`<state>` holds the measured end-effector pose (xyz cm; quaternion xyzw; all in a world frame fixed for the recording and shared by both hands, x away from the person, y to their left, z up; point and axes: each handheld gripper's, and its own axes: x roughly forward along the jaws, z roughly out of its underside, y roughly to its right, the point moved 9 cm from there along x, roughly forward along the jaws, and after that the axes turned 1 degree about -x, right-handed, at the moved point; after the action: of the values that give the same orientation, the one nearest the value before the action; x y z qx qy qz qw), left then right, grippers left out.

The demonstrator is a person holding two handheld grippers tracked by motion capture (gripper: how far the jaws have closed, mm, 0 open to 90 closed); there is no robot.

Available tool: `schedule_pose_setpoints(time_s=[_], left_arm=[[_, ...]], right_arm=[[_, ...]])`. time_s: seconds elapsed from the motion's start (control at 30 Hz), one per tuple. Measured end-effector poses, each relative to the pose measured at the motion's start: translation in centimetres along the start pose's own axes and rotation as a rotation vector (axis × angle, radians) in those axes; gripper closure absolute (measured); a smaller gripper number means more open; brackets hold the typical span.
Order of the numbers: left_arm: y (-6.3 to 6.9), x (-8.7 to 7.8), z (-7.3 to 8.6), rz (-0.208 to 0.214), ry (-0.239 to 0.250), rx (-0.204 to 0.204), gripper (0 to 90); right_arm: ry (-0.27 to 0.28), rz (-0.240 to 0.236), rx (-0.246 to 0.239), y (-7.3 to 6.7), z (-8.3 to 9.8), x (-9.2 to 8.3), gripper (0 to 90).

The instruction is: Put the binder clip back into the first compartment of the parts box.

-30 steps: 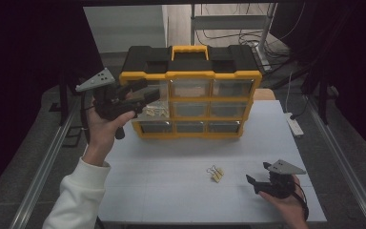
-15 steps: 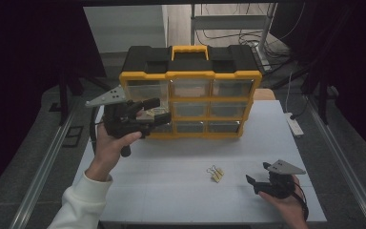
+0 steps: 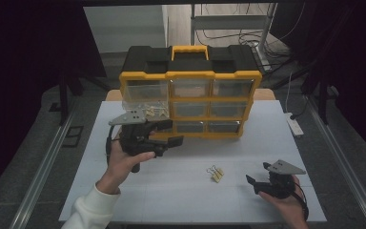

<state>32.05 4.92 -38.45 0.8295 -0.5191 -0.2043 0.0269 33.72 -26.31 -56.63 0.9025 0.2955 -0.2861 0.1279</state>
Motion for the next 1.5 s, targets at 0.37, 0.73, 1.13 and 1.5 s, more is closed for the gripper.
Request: schedule_pose_setpoints(time_s=[0.37,0.73,1.13,1.5], left_arm=[[-0.2,4.1,3.8,0.014,-0.111,-0.024,27.2],[-0.3,7.8,6.7,0.025,-0.226,-0.046,26.0],[-0.9,10.0,8.3,0.03,-0.287,-0.081,25.2],[-1.3,12.6,9.7,0.038,-0.338,-0.106,24.9]], right_arm=[[0.002,0.002,0.001,0.0,0.0,0.0,17.5],[0.004,-0.007,0.008,-0.1,-0.1,0.0,17.5],[0.011,-0.012,0.009,-0.1,-0.1,0.0,17.4],[0.006,-0.011,0.009,-0.1,-0.1,0.1,17.4]])
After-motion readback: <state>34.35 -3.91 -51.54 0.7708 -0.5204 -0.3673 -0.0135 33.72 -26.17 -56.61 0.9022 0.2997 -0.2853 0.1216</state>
